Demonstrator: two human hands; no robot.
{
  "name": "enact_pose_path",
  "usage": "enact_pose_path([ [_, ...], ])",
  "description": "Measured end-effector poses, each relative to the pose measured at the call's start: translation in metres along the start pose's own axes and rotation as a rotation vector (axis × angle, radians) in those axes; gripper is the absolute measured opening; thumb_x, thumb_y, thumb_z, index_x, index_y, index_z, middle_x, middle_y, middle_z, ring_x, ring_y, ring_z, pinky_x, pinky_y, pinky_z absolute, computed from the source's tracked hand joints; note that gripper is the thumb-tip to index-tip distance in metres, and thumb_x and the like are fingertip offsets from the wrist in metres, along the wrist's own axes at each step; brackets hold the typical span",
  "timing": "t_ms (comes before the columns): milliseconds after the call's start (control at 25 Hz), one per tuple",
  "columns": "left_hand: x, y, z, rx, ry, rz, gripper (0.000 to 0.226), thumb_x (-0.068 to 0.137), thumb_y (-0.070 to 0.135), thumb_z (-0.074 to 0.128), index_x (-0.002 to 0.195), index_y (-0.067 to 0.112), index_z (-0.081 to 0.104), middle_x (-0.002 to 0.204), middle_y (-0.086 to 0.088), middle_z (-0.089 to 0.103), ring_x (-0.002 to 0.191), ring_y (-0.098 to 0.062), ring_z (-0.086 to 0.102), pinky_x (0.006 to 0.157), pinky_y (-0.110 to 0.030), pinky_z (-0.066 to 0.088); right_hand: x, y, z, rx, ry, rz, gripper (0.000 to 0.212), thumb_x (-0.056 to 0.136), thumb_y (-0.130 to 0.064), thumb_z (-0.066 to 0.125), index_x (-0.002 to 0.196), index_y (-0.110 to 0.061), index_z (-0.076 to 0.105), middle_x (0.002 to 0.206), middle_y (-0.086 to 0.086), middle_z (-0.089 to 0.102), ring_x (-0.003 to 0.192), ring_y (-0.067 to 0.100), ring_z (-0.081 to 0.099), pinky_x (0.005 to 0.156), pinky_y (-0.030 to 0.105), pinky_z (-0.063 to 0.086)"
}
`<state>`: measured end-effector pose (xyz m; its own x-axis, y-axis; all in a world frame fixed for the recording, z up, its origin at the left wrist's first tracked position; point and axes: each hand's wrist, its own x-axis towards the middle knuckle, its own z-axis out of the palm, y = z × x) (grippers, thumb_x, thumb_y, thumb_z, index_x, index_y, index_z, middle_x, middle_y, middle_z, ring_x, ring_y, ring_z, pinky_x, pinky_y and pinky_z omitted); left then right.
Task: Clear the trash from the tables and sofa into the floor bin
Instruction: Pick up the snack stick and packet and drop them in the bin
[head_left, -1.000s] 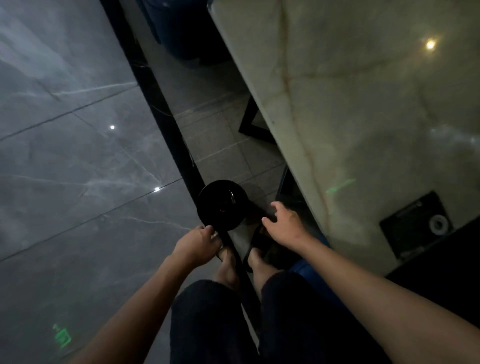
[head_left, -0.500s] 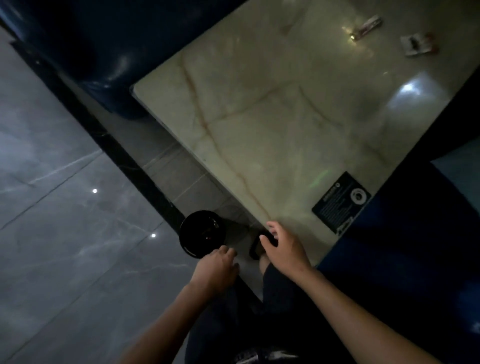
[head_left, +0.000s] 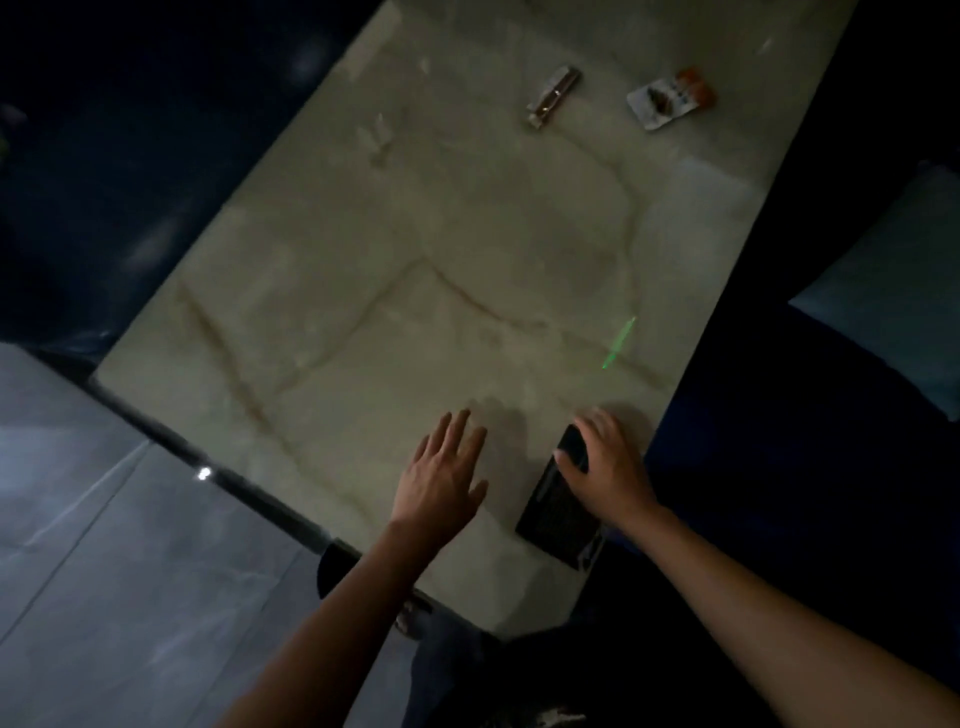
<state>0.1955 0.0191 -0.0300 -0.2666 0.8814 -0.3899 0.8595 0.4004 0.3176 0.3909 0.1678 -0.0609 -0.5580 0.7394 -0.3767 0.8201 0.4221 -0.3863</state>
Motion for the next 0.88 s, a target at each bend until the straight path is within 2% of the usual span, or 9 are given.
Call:
enact_pose_path([
  [120, 0.063, 0.013, -0.013, 0.047, -0.058, 0.017, 0.082, 0.091, 0.05, 0.056, 0.156, 0.029, 0.011, 0.166, -0.003, -0.007, 0.153, -0.027, -0.001, 0.122, -0.044, 0.022, 0.069, 0.027, -0.032, -0.059, 0.116, 0.038, 0.061, 0.083, -0.045, 0.063, 0.137, -0.017, 0.054, 0.149, 0.024, 0.039, 0.13, 0.045, 0.04, 0.108, 0.05, 0.037],
  [240, 0.106, 0.018, -0.021, 0.074, -0.128, 0.009, 0.087, 0.09, 0.053, 0.056, 0.156, 0.035, 0.002, 0.164, 0.0, -0.018, 0.153, -0.027, -0.006, 0.123, -0.046, 0.021, 0.129, 0.039, -0.053, -0.078, 0.133, 0.05, 0.064, 0.084, -0.048, 0.062, 0.141, -0.021, 0.05, 0.155, 0.022, 0.033, 0.136, 0.047, 0.034, 0.114, 0.05, 0.028],
  [360, 0.137, 0.021, -0.025, 0.091, -0.157, -0.023, 0.089, 0.09, 0.056, 0.053, 0.155, 0.036, -0.003, 0.163, -0.001, -0.022, 0.152, -0.029, -0.008, 0.123, -0.048, 0.018, 0.175, 0.046, -0.066, -0.084, 0.102, 0.068, 0.069, 0.086, -0.054, 0.055, 0.147, -0.026, 0.041, 0.161, 0.017, 0.023, 0.144, 0.044, 0.023, 0.116, 0.051, 0.025],
  [480, 0.169, 0.018, -0.033, 0.097, -0.103, -0.016, 0.089, 0.09, 0.061, 0.049, 0.156, 0.033, -0.004, 0.164, -0.002, -0.02, 0.152, -0.03, -0.01, 0.123, -0.049, 0.018, 0.194, 0.053, -0.066, -0.145, 0.124, 0.058, 0.073, 0.086, -0.06, 0.046, 0.152, -0.03, 0.032, 0.163, 0.013, 0.018, 0.148, 0.042, 0.016, 0.117, 0.055, 0.022],
  [600, 0.226, 0.014, -0.05, 0.117, -0.019, 0.004, 0.087, 0.089, 0.059, 0.049, 0.157, 0.029, 0.003, 0.166, -0.006, -0.009, 0.152, -0.031, -0.004, 0.121, -0.049, 0.022, 0.196, 0.061, -0.052, -0.189, 0.141, 0.055, 0.077, 0.088, -0.064, 0.038, 0.155, -0.033, 0.016, 0.166, 0.009, 0.006, 0.151, 0.038, 0.005, 0.118, 0.057, 0.015],
  [800, 0.356, 0.023, -0.099, 0.101, 0.221, 0.045, 0.073, 0.089, 0.054, 0.055, 0.149, 0.018, 0.033, 0.16, -0.012, 0.027, 0.146, -0.034, 0.028, 0.112, -0.047, 0.035, 0.197, 0.063, -0.039, -0.155, 0.211, 0.064, 0.076, 0.088, -0.062, 0.041, 0.155, -0.032, 0.019, 0.165, 0.009, 0.01, 0.151, 0.037, 0.007, 0.119, 0.059, 0.011],
  [880, 0.416, 0.029, -0.12, 0.076, 0.301, 0.029, 0.075, 0.087, 0.055, 0.057, 0.146, 0.014, 0.036, 0.152, -0.015, 0.038, 0.138, -0.035, 0.039, 0.106, -0.048, 0.041, 0.197, 0.062, -0.039, -0.159, 0.221, 0.086, 0.075, 0.088, -0.062, 0.04, 0.155, -0.033, 0.019, 0.165, 0.009, 0.011, 0.151, 0.036, 0.009, 0.119, 0.058, 0.012],
])
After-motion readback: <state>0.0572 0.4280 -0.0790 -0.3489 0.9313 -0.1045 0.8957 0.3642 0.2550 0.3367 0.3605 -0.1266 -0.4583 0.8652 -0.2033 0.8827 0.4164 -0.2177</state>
